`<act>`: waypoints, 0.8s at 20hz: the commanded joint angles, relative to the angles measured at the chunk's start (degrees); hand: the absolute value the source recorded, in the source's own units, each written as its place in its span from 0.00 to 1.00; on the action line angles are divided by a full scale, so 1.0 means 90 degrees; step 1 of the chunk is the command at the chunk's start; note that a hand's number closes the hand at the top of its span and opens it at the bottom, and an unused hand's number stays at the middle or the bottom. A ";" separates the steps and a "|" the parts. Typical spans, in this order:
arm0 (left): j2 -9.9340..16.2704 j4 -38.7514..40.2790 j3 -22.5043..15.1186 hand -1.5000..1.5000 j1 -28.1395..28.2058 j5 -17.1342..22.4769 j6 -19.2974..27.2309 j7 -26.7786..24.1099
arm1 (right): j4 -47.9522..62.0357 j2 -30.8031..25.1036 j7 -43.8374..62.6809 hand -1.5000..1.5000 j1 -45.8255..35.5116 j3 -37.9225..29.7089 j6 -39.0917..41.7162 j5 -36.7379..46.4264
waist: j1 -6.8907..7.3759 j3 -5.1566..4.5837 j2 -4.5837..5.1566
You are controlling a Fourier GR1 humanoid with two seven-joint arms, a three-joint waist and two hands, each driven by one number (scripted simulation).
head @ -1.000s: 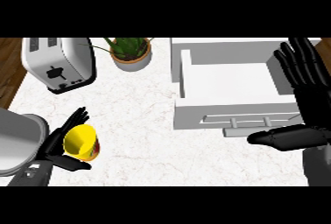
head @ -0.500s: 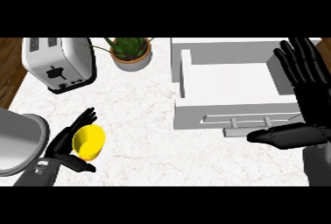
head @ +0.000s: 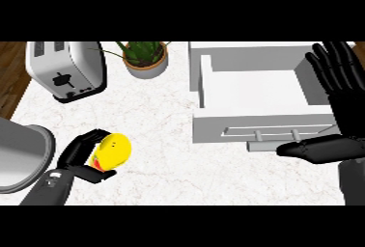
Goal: Pick up the cup, place it into the drawer and close the drawer
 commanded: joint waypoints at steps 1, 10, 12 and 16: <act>-0.0113 -0.0191 0.0026 1.00 -0.0029 -0.0116 0.0407 -0.1398 | 0.0054 -0.0118 -0.0162 0.00 0.0174 -0.0198 0.0136 -0.0111 | -0.0002 -0.0002 -0.0002; -0.0924 -0.0172 0.1778 1.00 -0.0073 0.1487 0.2268 -0.1083 | 0.0095 0.0054 -0.0121 0.00 0.0030 -0.0074 -0.0103 0.0089 | 0.0193 0.0003 -0.0028; -0.0932 -0.0232 0.1801 1.00 -0.0379 0.1576 0.1813 -0.1171 | 0.0060 0.0000 -0.0048 0.00 0.0082 -0.0097 -0.0001 -0.0017 | 0.0105 0.0010 -0.0037; -0.1262 -0.0605 0.1427 1.00 -0.0864 0.1380 0.1697 -0.0781 | 0.0008 -0.0150 -0.0181 0.00 0.0322 -0.0418 0.0157 -0.0247 | 0.0122 0.0025 -0.0071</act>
